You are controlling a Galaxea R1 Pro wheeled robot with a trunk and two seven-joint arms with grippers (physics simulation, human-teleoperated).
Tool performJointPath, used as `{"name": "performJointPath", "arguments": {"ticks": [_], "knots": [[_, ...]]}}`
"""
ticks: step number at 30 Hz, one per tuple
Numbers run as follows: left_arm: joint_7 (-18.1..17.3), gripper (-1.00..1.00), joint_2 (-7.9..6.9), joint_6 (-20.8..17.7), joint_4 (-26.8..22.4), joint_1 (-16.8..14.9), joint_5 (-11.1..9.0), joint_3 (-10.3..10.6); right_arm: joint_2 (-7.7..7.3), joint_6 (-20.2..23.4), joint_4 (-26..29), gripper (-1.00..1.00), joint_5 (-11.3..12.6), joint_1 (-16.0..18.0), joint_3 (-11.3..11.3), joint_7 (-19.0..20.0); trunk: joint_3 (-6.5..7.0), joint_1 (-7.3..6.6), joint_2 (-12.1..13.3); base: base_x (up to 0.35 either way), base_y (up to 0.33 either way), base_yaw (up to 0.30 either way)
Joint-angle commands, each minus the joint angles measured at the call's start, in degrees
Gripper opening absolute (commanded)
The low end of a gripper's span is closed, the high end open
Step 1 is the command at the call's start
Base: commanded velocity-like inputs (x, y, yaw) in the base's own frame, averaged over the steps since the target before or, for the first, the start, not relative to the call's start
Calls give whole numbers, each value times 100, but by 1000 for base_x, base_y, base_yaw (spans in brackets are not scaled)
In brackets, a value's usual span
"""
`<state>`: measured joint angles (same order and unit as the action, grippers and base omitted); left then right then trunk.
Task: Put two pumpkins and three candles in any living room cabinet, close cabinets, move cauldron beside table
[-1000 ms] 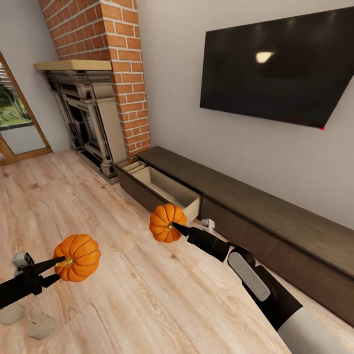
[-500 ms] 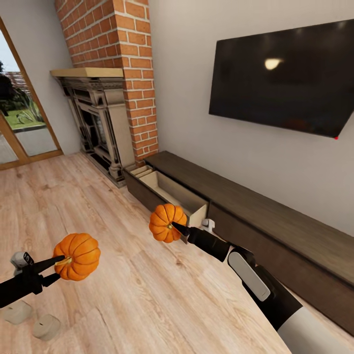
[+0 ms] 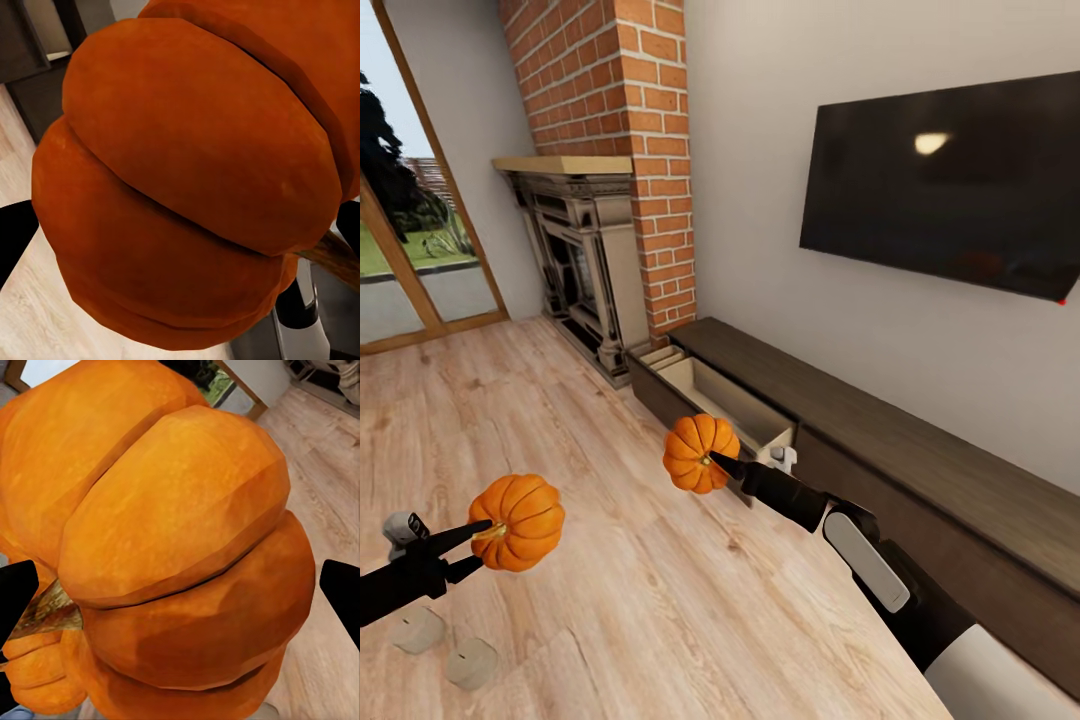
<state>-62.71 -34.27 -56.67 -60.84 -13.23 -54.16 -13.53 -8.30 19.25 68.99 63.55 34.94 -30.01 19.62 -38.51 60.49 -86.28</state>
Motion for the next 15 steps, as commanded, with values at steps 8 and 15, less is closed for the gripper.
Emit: {"name": "performJointPath", "arguments": {"ticks": [8,15], "knots": [[-13,-100,-1,-23,2,-4,2,-2,-5,17,1,-100,44,4,-14,6,209,-177,320,0,0,109],[-13,-100,-1,-28,2,-4,2,-2,12,17,9,-100,44,4,-14,6,395,-330,601,0,0,109]]}}
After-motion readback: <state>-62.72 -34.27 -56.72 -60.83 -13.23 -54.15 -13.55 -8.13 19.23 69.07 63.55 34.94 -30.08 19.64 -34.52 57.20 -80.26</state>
